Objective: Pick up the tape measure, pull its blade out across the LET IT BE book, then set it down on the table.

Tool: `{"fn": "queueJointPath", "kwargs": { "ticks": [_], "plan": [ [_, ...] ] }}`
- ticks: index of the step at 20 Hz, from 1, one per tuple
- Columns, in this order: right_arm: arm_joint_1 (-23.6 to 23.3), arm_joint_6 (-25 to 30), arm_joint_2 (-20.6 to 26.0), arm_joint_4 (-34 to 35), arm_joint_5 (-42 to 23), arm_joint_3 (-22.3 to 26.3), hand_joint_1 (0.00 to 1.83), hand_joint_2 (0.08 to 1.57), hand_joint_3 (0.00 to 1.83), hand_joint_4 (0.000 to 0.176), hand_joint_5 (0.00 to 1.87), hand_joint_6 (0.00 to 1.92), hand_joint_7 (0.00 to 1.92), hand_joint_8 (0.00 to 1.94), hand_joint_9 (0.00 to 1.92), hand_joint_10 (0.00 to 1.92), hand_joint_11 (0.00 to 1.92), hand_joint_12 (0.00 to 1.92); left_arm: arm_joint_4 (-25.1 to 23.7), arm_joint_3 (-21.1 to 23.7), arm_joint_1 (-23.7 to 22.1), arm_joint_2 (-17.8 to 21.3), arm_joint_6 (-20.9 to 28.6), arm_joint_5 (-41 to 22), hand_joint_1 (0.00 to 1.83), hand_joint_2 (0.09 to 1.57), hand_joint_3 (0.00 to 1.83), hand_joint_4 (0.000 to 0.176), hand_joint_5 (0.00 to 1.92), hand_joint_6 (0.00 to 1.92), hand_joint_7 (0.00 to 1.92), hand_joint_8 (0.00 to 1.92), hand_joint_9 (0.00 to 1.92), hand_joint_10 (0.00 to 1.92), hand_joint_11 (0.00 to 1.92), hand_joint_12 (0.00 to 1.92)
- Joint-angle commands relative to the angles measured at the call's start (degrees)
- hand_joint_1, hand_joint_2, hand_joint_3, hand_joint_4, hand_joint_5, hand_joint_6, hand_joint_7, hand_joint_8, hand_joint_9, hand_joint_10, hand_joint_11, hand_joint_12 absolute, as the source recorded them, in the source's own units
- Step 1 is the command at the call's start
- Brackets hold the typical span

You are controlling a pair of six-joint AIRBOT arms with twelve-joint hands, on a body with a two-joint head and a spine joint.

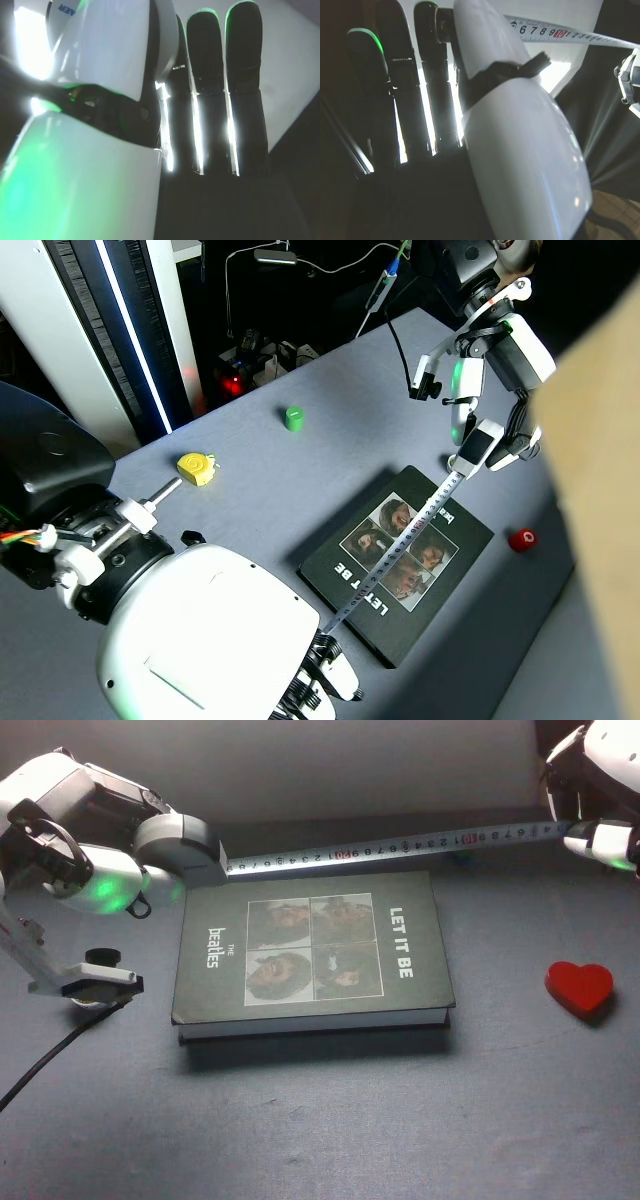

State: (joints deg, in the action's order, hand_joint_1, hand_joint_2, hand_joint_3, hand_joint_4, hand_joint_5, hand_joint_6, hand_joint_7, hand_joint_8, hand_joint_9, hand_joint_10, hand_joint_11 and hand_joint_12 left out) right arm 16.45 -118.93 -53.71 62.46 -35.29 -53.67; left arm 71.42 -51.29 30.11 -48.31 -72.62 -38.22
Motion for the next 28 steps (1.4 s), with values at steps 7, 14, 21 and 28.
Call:
{"fn": "queueJointPath", "kwargs": {
  "ticks": [7, 14, 21, 28],
  "plan": [
    [-1.12, 0.81, 2.16, -4.52, -4.37, -1.52, 1.2, 1.16, 0.0, 0.0, 0.79, 1.29, 1.0, 0.95, 0.93, 0.6, 0.61, 1.37, -2.3, -0.12, -0.86, 1.0, -0.19, -5.44, 1.38, 1.08, 0.0, 0.0, 1.08, 0.68, 1.08, 0.87, 0.93, 1.18, 0.83, 1.07],
    [-1.15, 1.96, 2.78, -5.99, -3.68, -2.35, 1.2, 1.16, 0.0, 0.0, 0.8, 1.28, 1.01, 0.94, 0.94, 0.58, 0.62, 1.35, -2.23, -0.06, -0.85, 1.22, -0.19, -5.43, 1.38, 1.07, 0.0, 0.0, 1.08, 0.69, 1.09, 0.86, 0.92, 1.18, 0.84, 1.07],
    [-0.59, 3.16, 3.42, -7.61, -3.97, -3.03, 1.2, 1.16, 0.0, 0.0, 0.79, 1.28, 1.01, 0.95, 0.94, 0.58, 0.62, 1.36, -2.23, 0.08, -0.7, 1.29, -0.18, -5.28, 1.39, 1.08, 0.0, 0.0, 1.07, 0.69, 1.09, 0.86, 0.92, 1.18, 0.84, 1.07],
    [-0.33, 3.99, 3.42, -9.26, -4.5, -3.01, 1.2, 1.16, 0.0, 0.0, 0.78, 1.28, 1.01, 0.95, 0.94, 0.58, 0.62, 1.35, -2.14, 0.24, -0.91, 1.33, -0.19, -5.21, 1.38, 1.08, 0.0, 0.0, 1.08, 0.7, 1.07, 0.88, 0.92, 1.18, 0.83, 1.07]
  ]
}}
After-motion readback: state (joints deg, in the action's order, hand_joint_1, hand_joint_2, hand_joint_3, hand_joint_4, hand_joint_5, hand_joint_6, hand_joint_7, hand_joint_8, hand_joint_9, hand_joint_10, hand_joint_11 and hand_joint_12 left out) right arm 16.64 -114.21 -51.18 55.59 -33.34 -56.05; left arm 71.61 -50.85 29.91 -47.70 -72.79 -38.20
